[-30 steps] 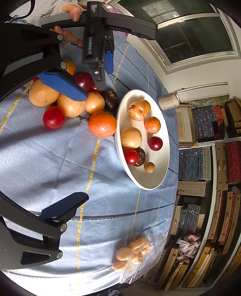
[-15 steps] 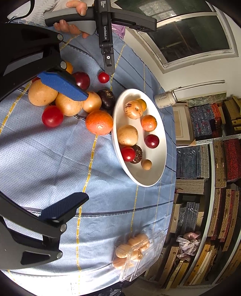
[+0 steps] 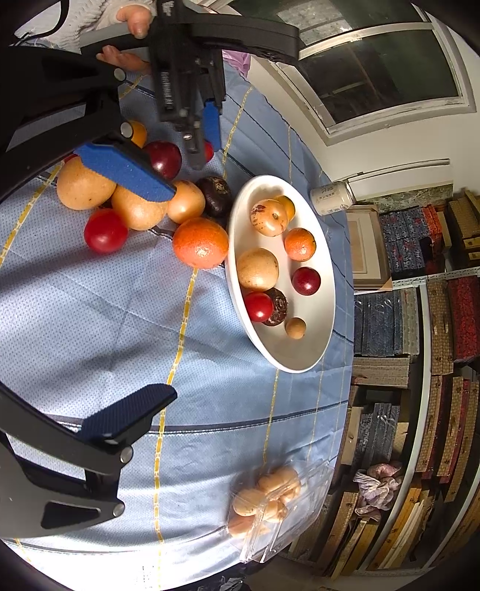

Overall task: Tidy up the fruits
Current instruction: 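Move the open left tool back to the cluster toward a red tomato, then grasp the red tomato with the left tool while the right tool grasps another red tomato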

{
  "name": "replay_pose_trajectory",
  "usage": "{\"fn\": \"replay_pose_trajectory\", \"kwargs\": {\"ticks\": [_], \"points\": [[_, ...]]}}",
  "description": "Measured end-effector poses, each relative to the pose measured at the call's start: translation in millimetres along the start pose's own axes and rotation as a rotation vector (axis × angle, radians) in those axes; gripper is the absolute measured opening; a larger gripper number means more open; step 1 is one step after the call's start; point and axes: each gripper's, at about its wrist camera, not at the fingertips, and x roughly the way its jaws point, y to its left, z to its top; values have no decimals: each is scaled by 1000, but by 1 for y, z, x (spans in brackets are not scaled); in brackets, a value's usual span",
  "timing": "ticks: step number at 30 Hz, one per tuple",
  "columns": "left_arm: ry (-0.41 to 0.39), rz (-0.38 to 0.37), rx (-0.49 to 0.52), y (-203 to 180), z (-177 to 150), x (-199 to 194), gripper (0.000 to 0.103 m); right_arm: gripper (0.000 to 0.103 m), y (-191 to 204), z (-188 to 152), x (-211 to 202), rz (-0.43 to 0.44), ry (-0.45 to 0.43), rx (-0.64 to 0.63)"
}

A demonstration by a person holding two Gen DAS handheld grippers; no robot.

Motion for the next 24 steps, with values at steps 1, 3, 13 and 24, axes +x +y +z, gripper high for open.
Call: {"fn": "replay_pose_trajectory", "kwargs": {"ticks": [1, 3, 13, 24], "points": [[-6, 11, 16, -3, -2, -1, 48, 97, 0, 0, 0, 0, -1, 1], [-14, 32, 38, -4, -4, -3, 48, 97, -1, 0, 0, 2, -2, 4], [-45, 112, 156, -13, -12, 5, 31, 97, -2, 0, -2, 3, -5, 0], [-24, 100, 110, -5, -12, 5, 27, 82, 12, -9, -2, 9, 60, -139]]}}
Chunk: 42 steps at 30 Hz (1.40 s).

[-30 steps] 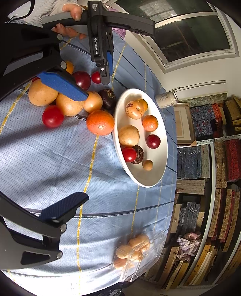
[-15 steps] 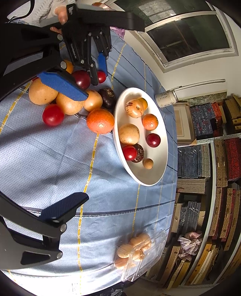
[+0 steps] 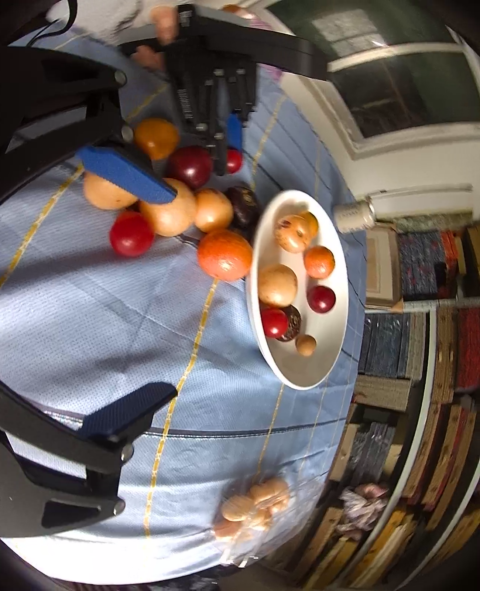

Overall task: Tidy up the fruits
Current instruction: 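Grasp the red tomato with the left tool while the right tool grasps another red tomato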

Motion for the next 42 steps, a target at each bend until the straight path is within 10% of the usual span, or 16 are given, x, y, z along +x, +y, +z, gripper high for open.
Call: {"fn": "replay_pose_trajectory", "kwargs": {"ticks": [4, 23, 29, 42], "points": [[-3, -3, -20, 5, 1, -2, 27, 65, 1, -6, 5, 4, 45, -46], [15, -11, -39, 8, 0, 1, 27, 75, -13, -9, 5, 48, 41, -13], [15, -10, -39, 7, -1, 1, 28, 44, 15, -14, 11, 100, 77, -122], [15, -5, -36, 7, -1, 1, 28, 30, 36, -25, 25, 47, 120, -207]]}}
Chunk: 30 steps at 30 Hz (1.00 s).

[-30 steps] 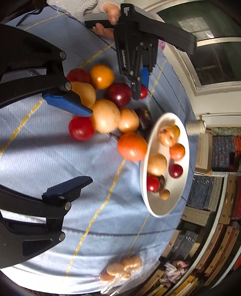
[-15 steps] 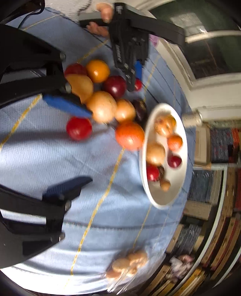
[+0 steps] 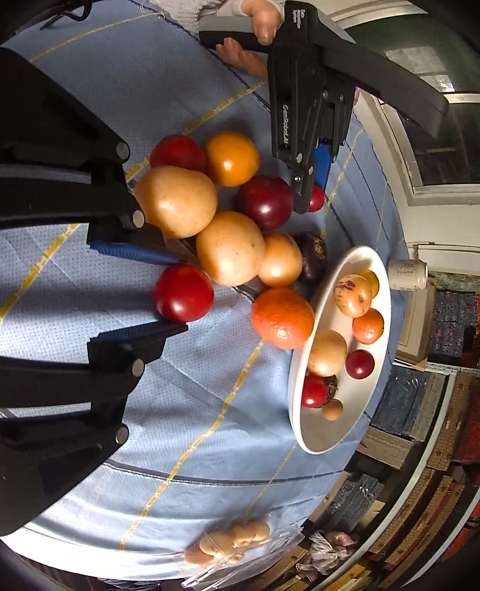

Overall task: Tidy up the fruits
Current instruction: 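Grasp the red tomato with the left tool while the right tool grasps another red tomato, then lower both red tomatoes onto the white plate and open both tools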

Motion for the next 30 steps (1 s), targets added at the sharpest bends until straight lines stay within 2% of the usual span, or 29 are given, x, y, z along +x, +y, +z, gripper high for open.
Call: {"fn": "replay_pose_trajectory", "kwargs": {"ticks": [10, 13, 16, 21, 23, 25, 26, 30], "points": [[-4, -3, -5, 1, 0, 0, 28, 30, -4, 3, 1, 0, -28, 37], [-12, -16, -19, 4, 1, -2, 27, 29, -19, 5, -10, 24, -77, 111], [-53, -7, -33, 8, 2, -11, 27, 29, -34, 6, -19, 17, -120, 184], [-160, 3, -136, 21, 22, -40, 27, 29, -55, 9, -36, -13, -209, 277], [-182, 16, -139, 21, 36, -50, 27, 29, -62, 19, -47, -20, -253, 313], [-206, 46, -129, 19, 57, -58, 27, 29, -66, 39, -59, -25, -289, 319], [-213, 37, -136, 18, 69, -59, 27, 29, -68, 57, -63, -26, -305, 314], [-216, 23, -177, 11, 98, -42, 27, 29, -75, 104, -44, -36, -321, 340]]}}
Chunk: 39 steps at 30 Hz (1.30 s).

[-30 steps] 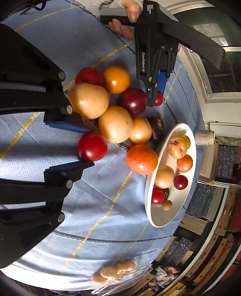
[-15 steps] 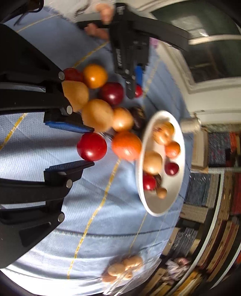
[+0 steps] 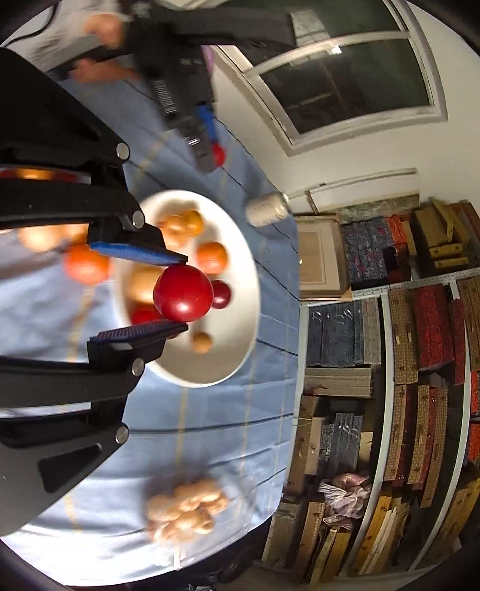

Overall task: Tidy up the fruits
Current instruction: 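Lower both red tomatoes onto the white plate and open both tools, then grasp the orange fruit on the table with the left tool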

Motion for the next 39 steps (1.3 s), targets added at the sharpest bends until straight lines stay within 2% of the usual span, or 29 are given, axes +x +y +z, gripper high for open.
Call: {"fn": "replay_pose_trajectory", "kwargs": {"ticks": [3, 6, 9, 12, 14, 19, 21, 23, 25, 27, 29, 31, 34, 37, 39], "points": [[52, -5, -34, -3, 7, 35, 27, 29, 5, 4, 39, -11, 23, 12], [73, 23, -28, -3, 11, 58, 27, 29, 7, 2, 76, -32, 78, -17], [94, 8, -32, 0, 11, 76, 27, 29, 0, -1, 101, -71, 118, -37], [110, -15, -36, 3, 8, 85, 27, 30, -7, -2, 107, -65, 122, -32], [110, -12, -29, 4, 6, 87, 28, 39, -9, -3, 106, -61, 109, -33], [104, -3, -31, 5, 6, 86, 33, 40, -13, -1, 99, -63, 93, -35], [96, 0, -39, 6, 8, 82, 35, 41, -13, 2, 92, -59, 78, -31], [76, 9, -47, 8, 11, 72, 44, 46, -10, 7, 79, -56, 44, -28], [43, 19, -53, 9, 14, 56, 62, 54, -3, 14, 57, -44, -12, -34], [8, 25, -54, 9, 14, 34, 68, 64, 6, 21, 28, -27, -82, -42], [-2, 18, -39, 5, 8, 17, 70, 78, 18, 22, -8, 0, -158, -47], [11, 28, 22, -3, -5, -1, 70, 85, 30, 13, -39, 43, -195, -61], [15, 71, 122, -14, -37, -28, 73, 90, 43, -9, -64, 50, -169, -117], [24, 46, 155, -19, -72, -49, 77, 95, 45, -38, -78, 25, -157, -140], [33, 17, 166, -23, -95, -57, 78, 96, 36, -65, -85, 15, -166, -112]]}}
